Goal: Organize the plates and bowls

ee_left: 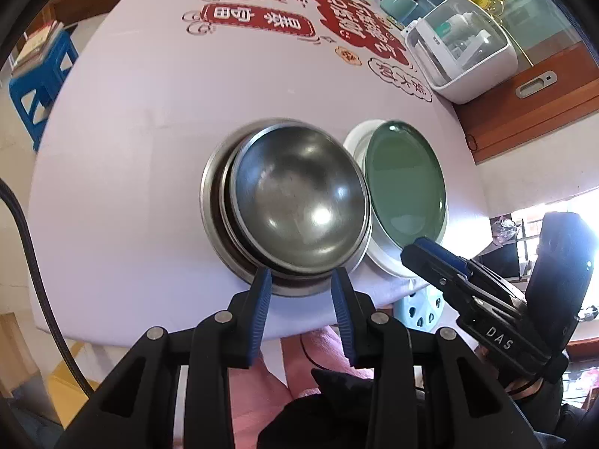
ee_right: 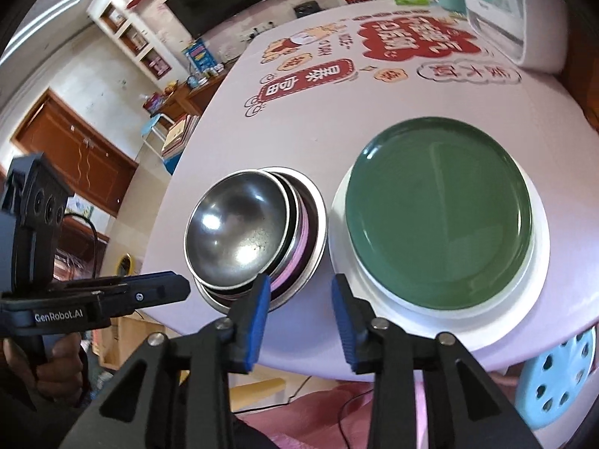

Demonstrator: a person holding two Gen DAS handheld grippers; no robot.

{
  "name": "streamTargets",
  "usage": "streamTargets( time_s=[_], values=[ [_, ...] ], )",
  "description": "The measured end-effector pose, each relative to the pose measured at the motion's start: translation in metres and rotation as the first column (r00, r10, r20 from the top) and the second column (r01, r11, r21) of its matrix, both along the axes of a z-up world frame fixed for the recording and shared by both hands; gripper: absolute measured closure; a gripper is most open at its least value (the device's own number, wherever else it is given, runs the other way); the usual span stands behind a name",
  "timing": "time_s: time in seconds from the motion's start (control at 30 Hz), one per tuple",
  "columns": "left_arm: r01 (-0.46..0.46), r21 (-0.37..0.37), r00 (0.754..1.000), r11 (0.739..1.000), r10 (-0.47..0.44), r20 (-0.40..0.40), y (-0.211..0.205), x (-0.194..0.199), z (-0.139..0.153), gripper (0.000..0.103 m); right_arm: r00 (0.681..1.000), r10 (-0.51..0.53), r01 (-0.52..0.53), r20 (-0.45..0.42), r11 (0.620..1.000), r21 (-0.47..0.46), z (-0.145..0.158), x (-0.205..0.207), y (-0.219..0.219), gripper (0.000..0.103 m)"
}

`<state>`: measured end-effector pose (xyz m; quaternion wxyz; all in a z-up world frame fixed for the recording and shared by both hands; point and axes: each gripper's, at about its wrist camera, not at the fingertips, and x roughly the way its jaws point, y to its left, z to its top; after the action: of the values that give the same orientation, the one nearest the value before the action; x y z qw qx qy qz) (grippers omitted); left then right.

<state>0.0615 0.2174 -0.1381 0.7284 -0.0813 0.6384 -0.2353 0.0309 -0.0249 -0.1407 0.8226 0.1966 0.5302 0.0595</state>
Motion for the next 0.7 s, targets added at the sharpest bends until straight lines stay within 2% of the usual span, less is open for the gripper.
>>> streamTargets(
  time_s=[0.1, 0.2, 0.27, 0.33, 0.47, 0.53, 0.7],
  values=[
    [0.001, 0.010, 1.000, 1.000, -0.001, 0.021, 0.003, 0.006, 0.006, 0.069, 0.997, -0.042, 0.044, -0.066, 0.998, 0.032, -0.003, 0.004, -0.006, 0.057],
    [0.004, 0.028, 0.999, 1.000, -0.005, 0.041, 0.005, 0.015, 0.011, 0.067, 0.991, -0.069, 0.078, -0.116, 0.994, 0.072, -0.004, 0.009, -0.010, 0.052],
    [0.007, 0.044, 0.999, 0.999, -0.009, 0.054, 0.006, 0.020, 0.014, 0.061, 0.985, -0.084, 0.101, -0.151, 0.989, 0.108, -0.007, 0.012, -0.013, 0.049],
    [0.013, 0.058, 0.998, 0.998, -0.017, 0.065, 0.007, 0.026, 0.016, 0.054, 0.977, -0.102, 0.125, -0.187, 0.985, 0.120, -0.009, 0.014, -0.015, 0.042],
    [0.029, 0.087, 0.997, 0.996, -0.035, 0.070, 0.007, 0.041, 0.015, 0.045, 0.965, -0.128, 0.163, -0.230, 0.977, 0.140, -0.015, 0.017, -0.018, 0.040],
    [0.037, 0.101, 0.997, 0.994, -0.044, 0.068, 0.006, 0.046, 0.012, 0.036, 0.957, -0.138, 0.185, -0.254, 0.968, 0.170, -0.020, 0.019, -0.019, 0.040],
    [0.057, 0.131, 0.997, 0.990, -0.063, 0.042, 0.003, 0.062, -0.002, 0.032, 0.928, -0.180, 0.267, -0.325, 0.932, 0.245, -0.033, 0.023, -0.027, 0.040]
  ],
)
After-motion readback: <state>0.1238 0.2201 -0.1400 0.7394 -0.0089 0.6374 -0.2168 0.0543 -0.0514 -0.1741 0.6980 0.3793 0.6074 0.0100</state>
